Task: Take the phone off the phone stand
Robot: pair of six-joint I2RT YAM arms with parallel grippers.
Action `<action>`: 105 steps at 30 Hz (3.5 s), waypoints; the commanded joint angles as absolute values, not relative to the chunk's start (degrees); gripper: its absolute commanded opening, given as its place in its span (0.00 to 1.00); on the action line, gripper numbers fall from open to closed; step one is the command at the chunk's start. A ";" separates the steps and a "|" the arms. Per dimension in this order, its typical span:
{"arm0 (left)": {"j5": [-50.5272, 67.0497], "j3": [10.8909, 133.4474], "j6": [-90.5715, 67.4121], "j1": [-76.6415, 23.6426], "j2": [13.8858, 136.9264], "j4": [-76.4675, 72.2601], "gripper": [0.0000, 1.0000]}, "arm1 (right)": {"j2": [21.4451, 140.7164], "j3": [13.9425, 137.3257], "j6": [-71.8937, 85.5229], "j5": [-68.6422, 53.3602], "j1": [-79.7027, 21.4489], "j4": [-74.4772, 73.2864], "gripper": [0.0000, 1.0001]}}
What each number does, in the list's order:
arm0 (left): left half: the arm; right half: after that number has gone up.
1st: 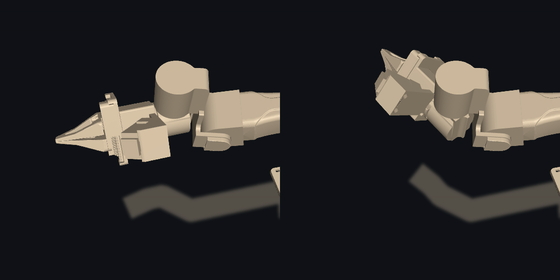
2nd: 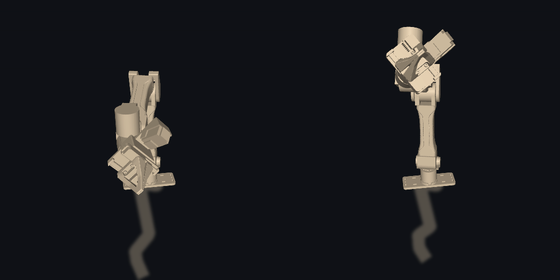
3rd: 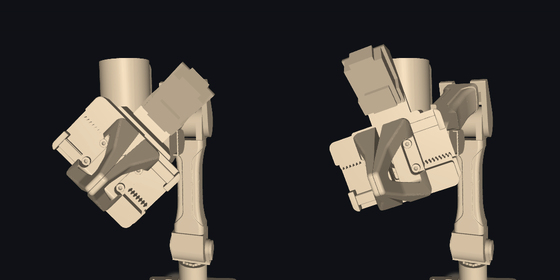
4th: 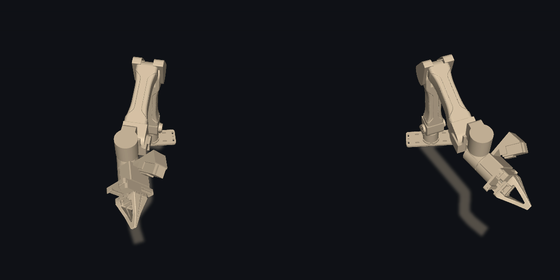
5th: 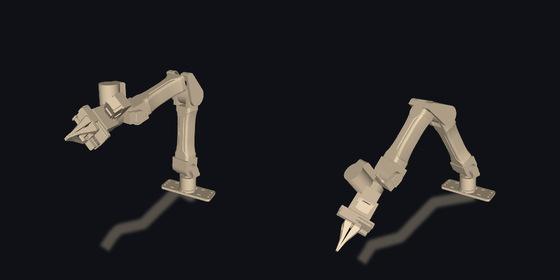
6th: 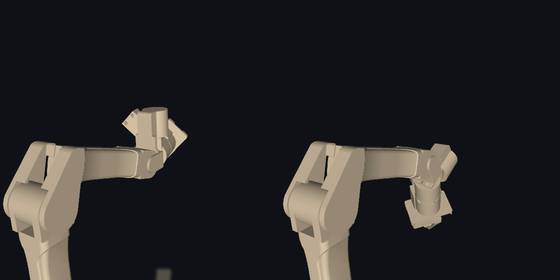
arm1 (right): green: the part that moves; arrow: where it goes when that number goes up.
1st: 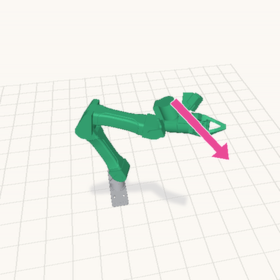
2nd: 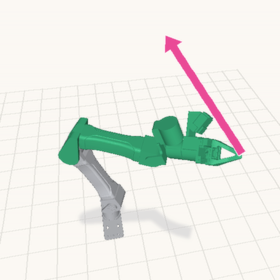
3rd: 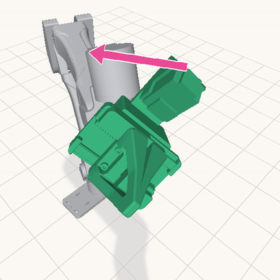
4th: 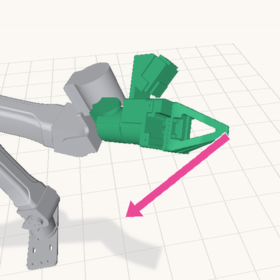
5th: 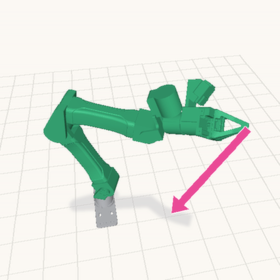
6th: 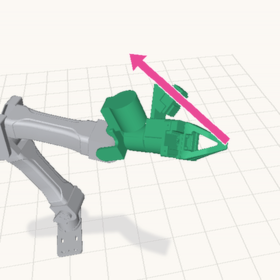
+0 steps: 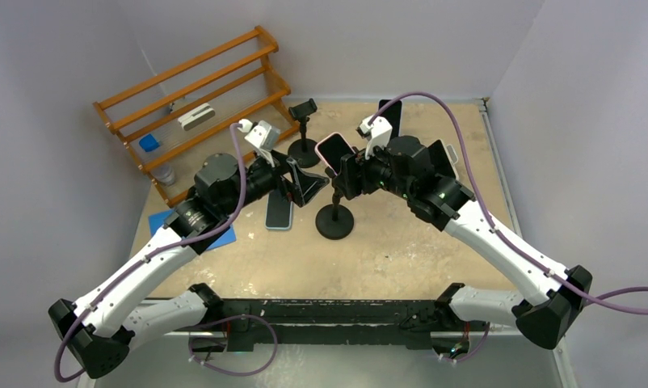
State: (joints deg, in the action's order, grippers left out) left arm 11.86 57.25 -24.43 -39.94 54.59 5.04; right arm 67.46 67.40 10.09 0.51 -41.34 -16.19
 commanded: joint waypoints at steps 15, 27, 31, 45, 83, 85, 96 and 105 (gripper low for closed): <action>10.78 58.75 -25.84 -40.32 56.47 4.39 0.93 | 67.46 72.58 17.77 4.38 -44.47 -16.88 0.69; 11.95 59.02 -25.49 -40.42 57.00 4.52 0.93 | 67.00 72.71 10.79 6.79 -45.18 -21.10 0.99; 12.39 59.06 -25.66 -40.52 57.18 4.55 0.93 | 67.10 71.03 9.75 9.52 -45.18 -20.63 0.98; 12.84 58.39 -29.72 -40.52 58.45 3.79 0.93 | 67.13 69.58 8.45 8.20 -45.17 -17.91 0.82; 31.59 53.56 -57.05 -31.11 67.67 -11.66 0.61 | 63.98 67.59 7.71 5.72 -45.17 -15.22 0.53; 32.40 53.02 -57.57 -31.11 68.05 -13.04 0.60 | 64.07 67.67 7.71 5.69 -45.18 -15.21 0.53; 34.07 52.32 -58.40 -30.29 69.68 -15.04 0.51 | 64.38 67.76 7.89 5.64 -45.18 -15.20 0.53; 36.51 51.31 -60.05 -29.36 70.45 -18.05 0.45 | 64.82 67.85 7.90 5.41 -45.18 -15.10 0.52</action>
